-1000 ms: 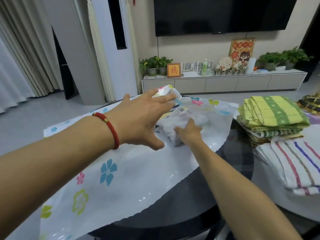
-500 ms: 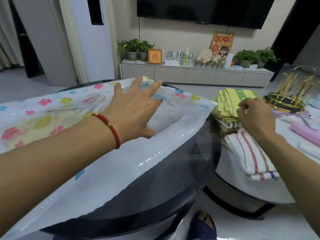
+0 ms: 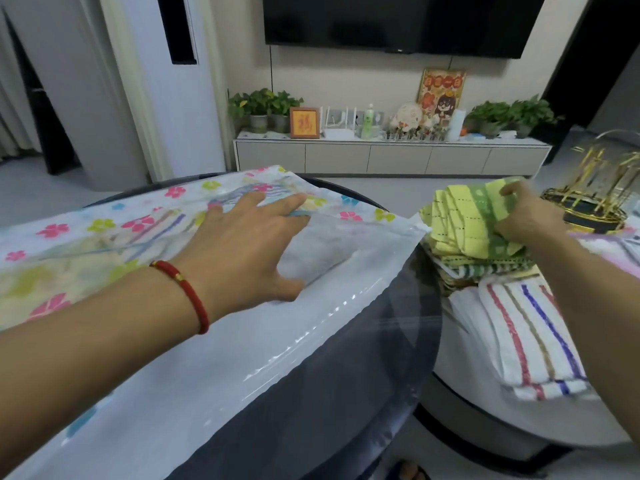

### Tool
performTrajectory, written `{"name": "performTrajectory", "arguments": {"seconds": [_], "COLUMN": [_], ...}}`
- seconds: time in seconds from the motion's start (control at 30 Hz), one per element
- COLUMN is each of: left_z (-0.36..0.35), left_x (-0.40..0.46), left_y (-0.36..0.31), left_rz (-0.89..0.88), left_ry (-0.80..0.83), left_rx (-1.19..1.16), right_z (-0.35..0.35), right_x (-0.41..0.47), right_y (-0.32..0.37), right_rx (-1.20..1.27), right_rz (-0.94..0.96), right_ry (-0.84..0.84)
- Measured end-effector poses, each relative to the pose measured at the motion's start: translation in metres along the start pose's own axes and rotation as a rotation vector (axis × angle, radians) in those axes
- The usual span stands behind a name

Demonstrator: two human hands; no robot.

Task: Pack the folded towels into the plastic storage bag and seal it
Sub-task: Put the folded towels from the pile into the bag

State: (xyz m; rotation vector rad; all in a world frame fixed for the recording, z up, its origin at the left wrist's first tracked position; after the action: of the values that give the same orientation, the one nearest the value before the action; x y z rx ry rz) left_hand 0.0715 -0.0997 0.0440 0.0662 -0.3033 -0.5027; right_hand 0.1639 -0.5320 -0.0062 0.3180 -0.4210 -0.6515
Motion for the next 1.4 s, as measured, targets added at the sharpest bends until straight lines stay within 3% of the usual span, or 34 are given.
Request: {"name": "performTrajectory", "arguments": {"seconds": [0.13,0.33,0.47,0.6,0.7,0.8,0.87,1.0,1.13,1.2,1.3,1.33,1.4], "left_z": [0.003,0.023,0.041,0.054,0.068,0.078,0.079,0.072,0.057,0.047,0.031,0.026,0.018], "left_x": [0.000,0.008,0.013,0.014,0.020,0.022,0.019,0.014,0.010,0.007,0.003,0.002,0.000], "left_y": [0.005,0.023,0.032,0.031,0.033,0.039,0.041,0.035,0.021,0.014,0.002,-0.002,-0.009], "left_rz": [0.024,-0.044,-0.091,-0.098,-0.070,-0.040,-0.037,-0.070,-0.100,-0.115,-0.111,-0.116,-0.137], "left_ry": [0.004,0.046,0.068,0.086,0.091,0.079,0.082,0.102,0.111,0.118,0.153,0.157,0.158], "left_rx": [-0.059,-0.080,-0.055,0.003,-0.002,-0.017,-0.006,0.011,-0.028,-0.017,-0.015,-0.023,-0.036], "right_z": [0.024,0.073,0.085,0.064,0.035,-0.009,-0.042,-0.068,-0.045,-0.031,0.002,0.008,0.003], "right_x": [-0.013,-0.087,-0.157,-0.206,-0.214,-0.208,-0.210,-0.208,-0.199,-0.187,-0.163,-0.159,-0.150], "right_y": [0.013,0.035,0.064,0.134,0.192,0.219,0.212,0.172,0.115,0.071,-0.009,-0.032,-0.074], "right_rx": [0.470,1.043,1.029,0.881,0.955,1.229,1.213,0.977,0.796,0.659,0.238,0.132,-0.045], "right_rz": [-0.129,-0.199,-0.079,0.139,0.147,-0.073,-0.138,-0.048,0.101,0.121,0.067,0.032,-0.033], "right_ry": [0.139,0.648,0.929,1.052,0.944,0.737,0.691,0.637,0.574,0.417,-0.040,-0.116,-0.074]}}
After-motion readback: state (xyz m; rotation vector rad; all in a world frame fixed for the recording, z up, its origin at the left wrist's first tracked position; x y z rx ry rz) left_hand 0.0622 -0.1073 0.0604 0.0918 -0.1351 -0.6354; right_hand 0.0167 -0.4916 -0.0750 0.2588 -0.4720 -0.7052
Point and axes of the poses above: each hand's wrist, its own x-axis towards the middle knuckle, its own z-axis out of the back of the hand, y = z × x, the point moved 6 cm from there along x, towards the middle knuckle, and after that the axes turned 8 degrees about -y, right-handed, at the moved point
